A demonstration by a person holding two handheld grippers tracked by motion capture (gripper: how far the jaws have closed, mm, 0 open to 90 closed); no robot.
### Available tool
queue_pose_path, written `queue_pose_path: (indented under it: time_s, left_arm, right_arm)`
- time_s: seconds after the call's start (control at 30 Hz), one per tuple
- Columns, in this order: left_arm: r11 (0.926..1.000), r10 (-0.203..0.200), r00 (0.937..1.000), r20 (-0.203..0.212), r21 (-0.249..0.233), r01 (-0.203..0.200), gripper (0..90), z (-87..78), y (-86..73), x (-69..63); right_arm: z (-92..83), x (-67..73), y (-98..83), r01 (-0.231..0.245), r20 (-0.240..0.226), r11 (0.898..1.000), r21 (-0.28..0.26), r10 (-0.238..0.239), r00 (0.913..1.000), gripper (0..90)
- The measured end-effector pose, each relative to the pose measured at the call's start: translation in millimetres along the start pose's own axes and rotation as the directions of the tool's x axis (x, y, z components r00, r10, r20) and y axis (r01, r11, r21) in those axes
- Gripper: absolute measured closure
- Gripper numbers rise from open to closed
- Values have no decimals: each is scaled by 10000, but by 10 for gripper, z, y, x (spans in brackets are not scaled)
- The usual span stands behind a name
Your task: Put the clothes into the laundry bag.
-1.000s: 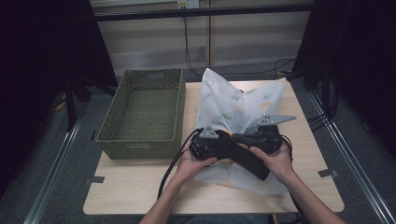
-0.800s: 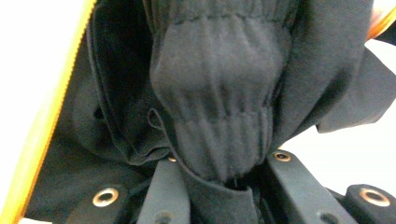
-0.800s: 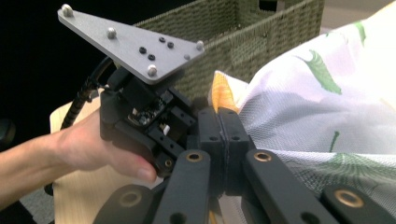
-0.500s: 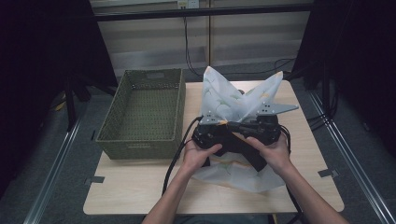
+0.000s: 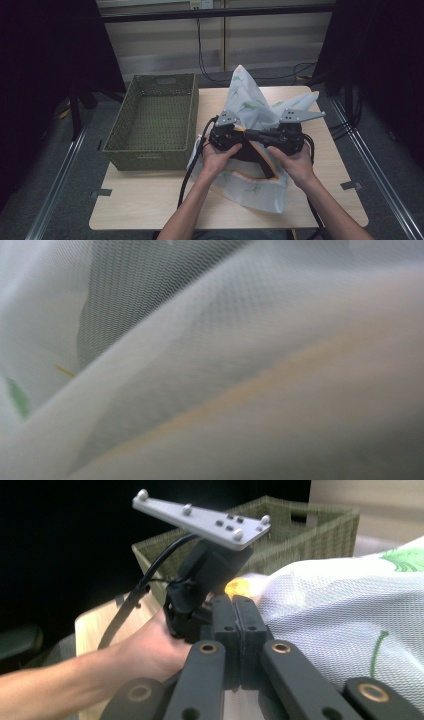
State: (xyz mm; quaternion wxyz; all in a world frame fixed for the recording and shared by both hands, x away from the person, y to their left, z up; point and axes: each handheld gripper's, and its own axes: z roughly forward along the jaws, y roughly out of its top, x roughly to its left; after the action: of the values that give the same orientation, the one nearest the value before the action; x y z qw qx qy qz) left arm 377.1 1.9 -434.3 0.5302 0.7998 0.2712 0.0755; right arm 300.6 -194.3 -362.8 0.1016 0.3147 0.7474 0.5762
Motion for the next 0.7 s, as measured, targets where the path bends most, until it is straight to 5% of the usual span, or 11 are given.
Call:
queue_pose_path:
  time_s: [0.13, 0.23, 0.4, 0.7]
  left_arm:
    - [9998, -132, 9999, 60, 142, 131, 815, 133, -142, 16]
    - [9973, 377, 9992, -149, 636, -367, 814, 202, -172, -19]
    - [9951, 527, 9983, -236, 851, -505, 810, 271, -282, -6]
    - [9898, 256, 9997, 7, 1398, -254, 793, 385, -499, 31]
  right_arm:
    - [8, -48, -186, -205, 164, 9982, 569, 196, 9997, 900]
    - [-18, -100, -270, -343, 352, 9960, 819, 315, 9989, 900]
    - [-69, -135, -435, -512, 526, 9916, 1191, 452, 9976, 900]
    - [-19, -204, -663, -922, 635, 9817, 1669, 826, 9946, 900]
